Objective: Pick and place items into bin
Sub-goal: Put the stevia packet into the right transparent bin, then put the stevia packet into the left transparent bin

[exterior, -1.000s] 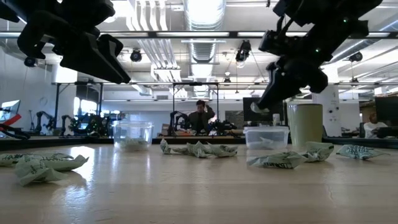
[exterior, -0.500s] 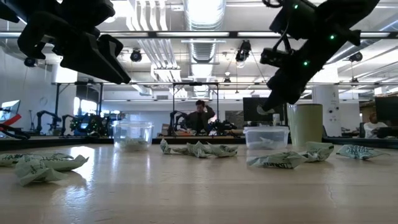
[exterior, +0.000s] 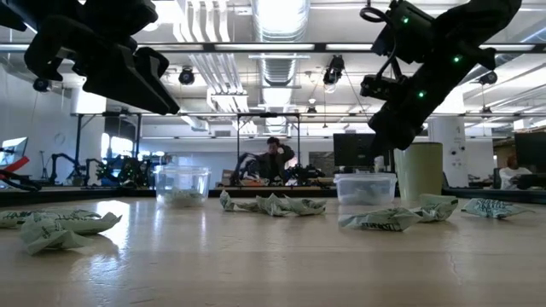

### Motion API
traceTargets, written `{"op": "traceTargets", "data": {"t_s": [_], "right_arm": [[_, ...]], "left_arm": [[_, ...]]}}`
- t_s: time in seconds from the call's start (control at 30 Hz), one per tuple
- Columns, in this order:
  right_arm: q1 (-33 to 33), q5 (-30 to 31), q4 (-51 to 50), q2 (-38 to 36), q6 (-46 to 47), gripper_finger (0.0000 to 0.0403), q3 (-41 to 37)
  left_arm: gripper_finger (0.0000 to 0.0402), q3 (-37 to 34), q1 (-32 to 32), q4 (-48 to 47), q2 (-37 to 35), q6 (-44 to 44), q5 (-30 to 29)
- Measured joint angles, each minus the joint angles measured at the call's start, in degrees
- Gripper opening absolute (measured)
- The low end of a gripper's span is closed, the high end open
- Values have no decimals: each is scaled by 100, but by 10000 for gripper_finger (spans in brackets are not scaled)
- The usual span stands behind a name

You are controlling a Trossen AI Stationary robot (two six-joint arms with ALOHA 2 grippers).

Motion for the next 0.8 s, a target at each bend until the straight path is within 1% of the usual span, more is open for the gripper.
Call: {"op": "traceTargets", "data": {"t_s": [0.2, 0.33, 0.4, 0.47, 0.6, 0.8], "right_arm": [[-2, 2, 0, -26, -20, 107, -5], [95, -43, 17, -94, -190, 122, -5], [201, -76, 15, -99, -306, 125, -5], [307, -136, 20, -109, -416, 124, -5], [475, -326, 37, -118, -609, 118, -5], [538, -366, 63, -122, -670, 105, -5]], "left_arm": [[112, 0, 0, -18, 0, -11, 72], [112, -2, -4, -178, 0, -292, 780], [112, -7, -14, -261, 0, -465, 1135], [112, -62, -59, -266, 0, -660, 1309], [112, -185, -231, -418, 0, -931, 1335], [112, -209, -465, -1472, 147, -2000, 1301]]}}
